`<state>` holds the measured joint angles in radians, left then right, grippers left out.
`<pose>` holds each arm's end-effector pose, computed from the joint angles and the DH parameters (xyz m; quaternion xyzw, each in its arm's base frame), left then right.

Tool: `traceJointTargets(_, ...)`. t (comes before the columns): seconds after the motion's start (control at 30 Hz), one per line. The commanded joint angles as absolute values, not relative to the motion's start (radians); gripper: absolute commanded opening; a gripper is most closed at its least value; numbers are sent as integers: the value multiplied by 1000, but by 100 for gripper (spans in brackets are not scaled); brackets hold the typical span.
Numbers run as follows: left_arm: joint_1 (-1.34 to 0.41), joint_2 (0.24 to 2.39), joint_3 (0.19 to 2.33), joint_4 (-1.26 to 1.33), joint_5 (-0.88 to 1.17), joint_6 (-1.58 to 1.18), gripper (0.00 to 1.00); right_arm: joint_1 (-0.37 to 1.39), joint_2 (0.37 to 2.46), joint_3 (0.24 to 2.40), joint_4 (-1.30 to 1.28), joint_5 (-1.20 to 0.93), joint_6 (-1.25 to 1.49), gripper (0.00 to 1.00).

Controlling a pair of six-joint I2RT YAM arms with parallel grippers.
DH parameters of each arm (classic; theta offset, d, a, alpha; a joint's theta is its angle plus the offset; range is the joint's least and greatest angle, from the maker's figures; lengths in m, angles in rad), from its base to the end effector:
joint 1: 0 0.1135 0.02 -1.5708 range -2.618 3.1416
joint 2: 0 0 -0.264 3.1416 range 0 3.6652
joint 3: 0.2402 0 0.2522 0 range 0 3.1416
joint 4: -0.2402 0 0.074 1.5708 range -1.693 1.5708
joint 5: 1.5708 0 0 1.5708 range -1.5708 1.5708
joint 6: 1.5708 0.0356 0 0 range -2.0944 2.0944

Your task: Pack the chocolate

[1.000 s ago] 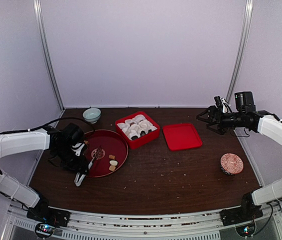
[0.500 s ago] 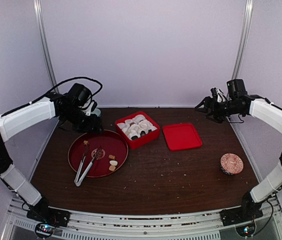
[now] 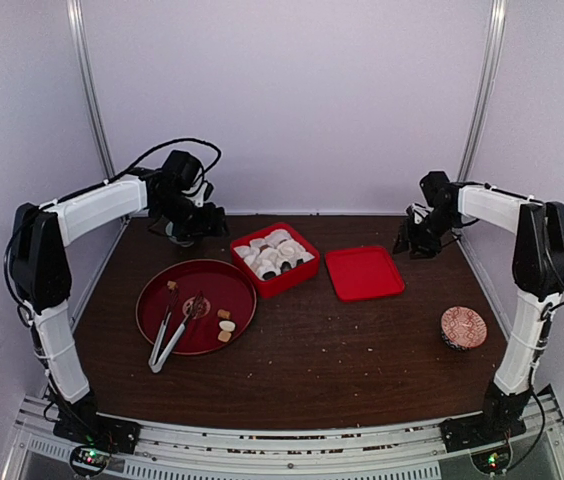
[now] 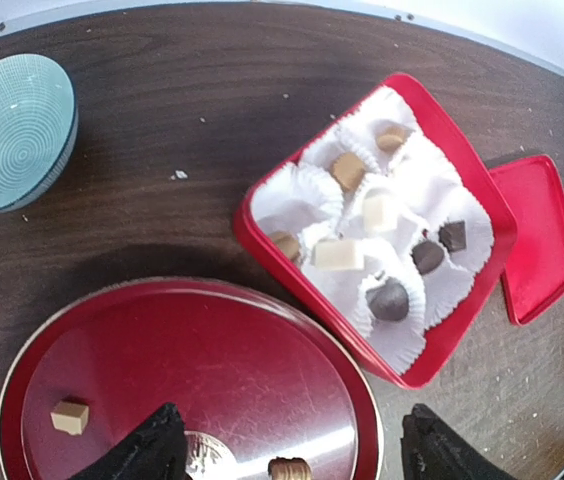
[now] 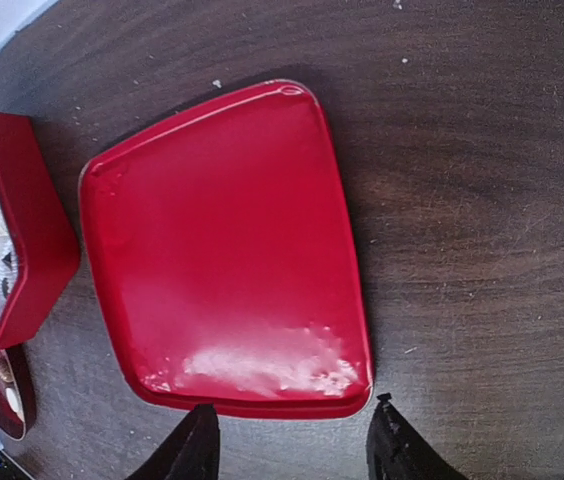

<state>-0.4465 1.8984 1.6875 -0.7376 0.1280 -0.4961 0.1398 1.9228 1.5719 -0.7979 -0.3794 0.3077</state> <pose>0.3775 -0.1858 0.2820 -0.0040 0.9502 -0.1930 0.2446 0.3997 0.0696 0.2358 0.0412 0.9602 0.2254 0.1596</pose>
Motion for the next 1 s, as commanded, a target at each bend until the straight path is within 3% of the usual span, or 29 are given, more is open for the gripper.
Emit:
traceJointTargets(0.0,-404,1955,1750,-668,200,-492,76,141,1992,1657,-852,-313,269,50)
traceJointTargets(0.33,-399,2099,1880,-661,225,-526,69,142,2173,1806,-932,-258,233,38)
traceJointTargets(0.6,-400,2138,1916,-667,219,-544,68,157,2252,1907,-999,-190,204,34)
traceJointTargets(0.73,-398,2143,1929,-676,213,-545,68,175,2302,1999,-1090,-192,168,33)
traceJointTargets(0.97,-398,2143,1931,-676,221,-545,68,251,2226,1905,-1020,-266,198,37)
